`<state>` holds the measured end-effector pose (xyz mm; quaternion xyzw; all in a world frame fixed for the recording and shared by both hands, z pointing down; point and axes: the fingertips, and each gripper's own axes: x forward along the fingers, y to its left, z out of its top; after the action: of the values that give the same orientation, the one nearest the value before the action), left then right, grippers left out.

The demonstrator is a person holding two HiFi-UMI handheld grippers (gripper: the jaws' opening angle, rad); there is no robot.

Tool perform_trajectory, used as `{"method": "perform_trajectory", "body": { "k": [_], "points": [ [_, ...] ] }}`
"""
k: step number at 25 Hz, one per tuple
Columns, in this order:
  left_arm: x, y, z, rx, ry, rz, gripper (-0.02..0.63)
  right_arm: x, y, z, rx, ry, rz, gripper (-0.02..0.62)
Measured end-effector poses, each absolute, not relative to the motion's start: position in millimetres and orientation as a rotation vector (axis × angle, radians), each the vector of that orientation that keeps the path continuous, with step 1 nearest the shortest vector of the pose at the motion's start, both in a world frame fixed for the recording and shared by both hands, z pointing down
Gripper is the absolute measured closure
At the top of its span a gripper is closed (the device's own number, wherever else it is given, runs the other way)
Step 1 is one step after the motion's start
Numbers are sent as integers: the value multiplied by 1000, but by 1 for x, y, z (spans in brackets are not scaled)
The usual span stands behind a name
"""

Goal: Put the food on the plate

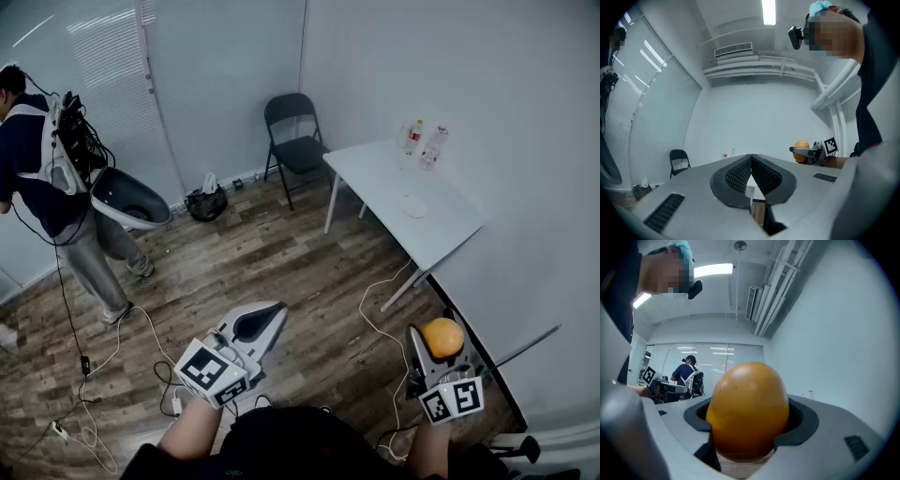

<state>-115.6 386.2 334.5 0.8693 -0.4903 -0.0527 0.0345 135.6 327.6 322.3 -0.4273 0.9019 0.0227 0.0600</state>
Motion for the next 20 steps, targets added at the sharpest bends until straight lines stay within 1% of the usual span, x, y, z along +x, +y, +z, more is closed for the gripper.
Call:
{"method": "perform_trajectory", "body": {
  "k": [5, 20],
  "points": [
    [-103, 376, 334, 2678, -1500, -166, 583, 146, 317, 323, -1295, 2731, 73, 233],
    [-111, 389, 338, 2692, -1446, -169, 583, 145, 339, 324, -1369, 2700, 65, 233]
  ]
}}
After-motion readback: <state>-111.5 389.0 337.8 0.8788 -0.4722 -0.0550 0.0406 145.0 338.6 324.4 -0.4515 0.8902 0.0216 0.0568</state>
